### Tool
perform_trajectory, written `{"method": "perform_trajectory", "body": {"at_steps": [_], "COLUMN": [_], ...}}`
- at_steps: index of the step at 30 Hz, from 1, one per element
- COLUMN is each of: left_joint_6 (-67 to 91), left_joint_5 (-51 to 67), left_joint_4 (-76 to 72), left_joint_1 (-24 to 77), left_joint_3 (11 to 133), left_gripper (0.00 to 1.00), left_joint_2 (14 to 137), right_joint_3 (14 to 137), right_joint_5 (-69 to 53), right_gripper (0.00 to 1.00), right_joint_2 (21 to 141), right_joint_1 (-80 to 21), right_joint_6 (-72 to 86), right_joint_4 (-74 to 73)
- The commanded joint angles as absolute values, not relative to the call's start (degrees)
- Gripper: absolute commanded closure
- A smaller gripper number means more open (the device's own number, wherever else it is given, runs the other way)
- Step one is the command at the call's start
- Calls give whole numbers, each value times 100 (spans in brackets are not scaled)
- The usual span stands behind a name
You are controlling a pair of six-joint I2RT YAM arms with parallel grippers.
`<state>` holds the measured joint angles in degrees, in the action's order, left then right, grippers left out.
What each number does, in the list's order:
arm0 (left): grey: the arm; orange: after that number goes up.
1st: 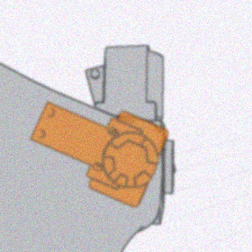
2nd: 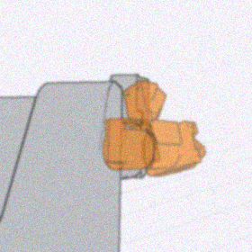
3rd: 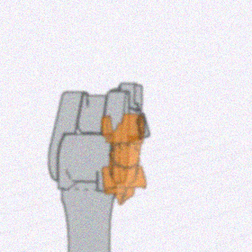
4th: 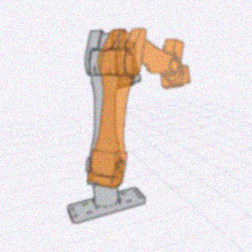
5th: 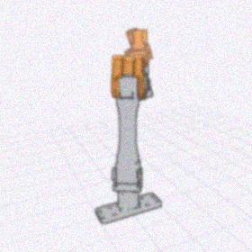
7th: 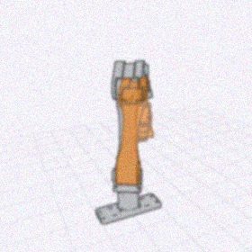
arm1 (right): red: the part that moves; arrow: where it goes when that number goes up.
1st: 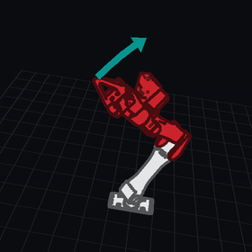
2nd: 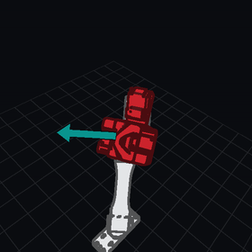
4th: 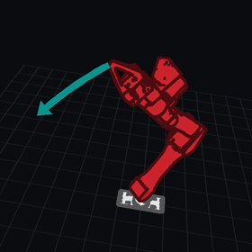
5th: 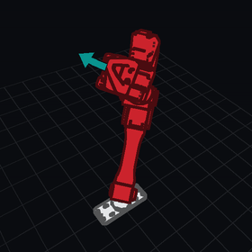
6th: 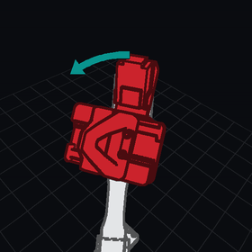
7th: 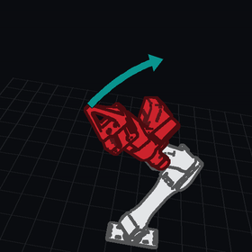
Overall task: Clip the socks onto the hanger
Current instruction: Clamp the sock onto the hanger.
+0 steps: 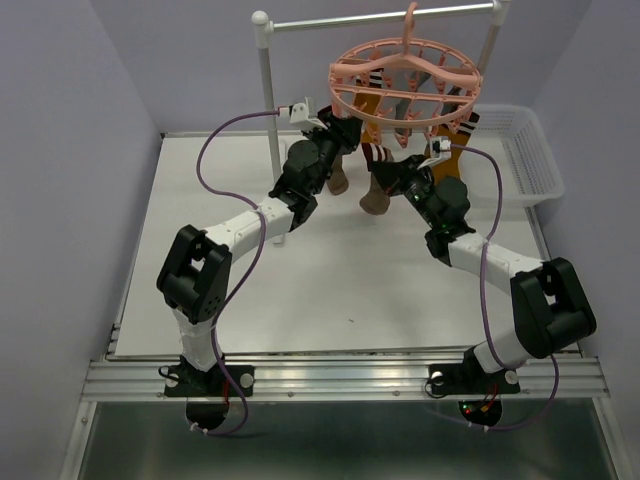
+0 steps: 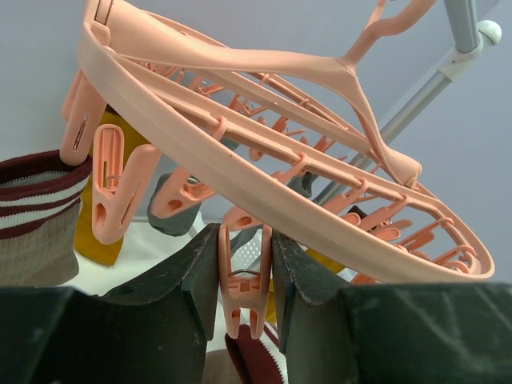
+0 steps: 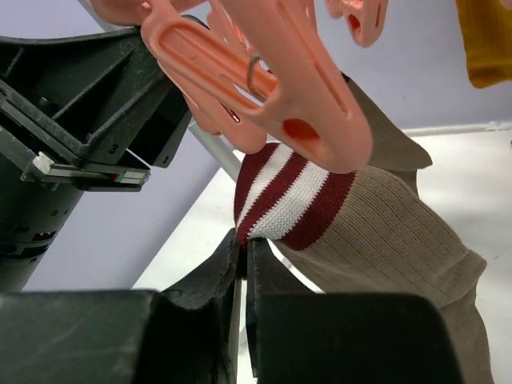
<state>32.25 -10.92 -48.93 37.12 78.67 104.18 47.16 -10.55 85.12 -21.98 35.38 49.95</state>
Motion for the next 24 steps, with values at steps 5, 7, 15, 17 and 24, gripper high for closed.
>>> {"method": "perform_trajectory", "body": {"at_steps": [5,7,15,17,24], "left_joint_6": [3182,3164,3436,3568,4025], "left_joint_5": [-1511,-1494,-1407,-1275,-1160], "left_joint_4": [-5361,-5405,-5203,-5168,-4957], "left_joint_1": [3727,3727,3727,3727,3727], "left_joint_3": [8087,8033,7954,7980,8033], "left_gripper": [100,100,100,100,100], "left_joint_2": [10002,9914,9774,9765,9791], "right_joint_3": [4939,4939,4878,4843,4685], "right_joint_5": [-923,-975,-1010,-1125,-1502], "right_gripper": [99,99,99,99,99], "right_joint_2": [8648,8692,8947,9009,9316], "right_joint_1": [-2285,-2285,-2285,-2285,-2285], "right_joint_6": [3182,3033,2383,2338,2399], "right_joint_4": [5835,5967,6732,7151,8269]}}
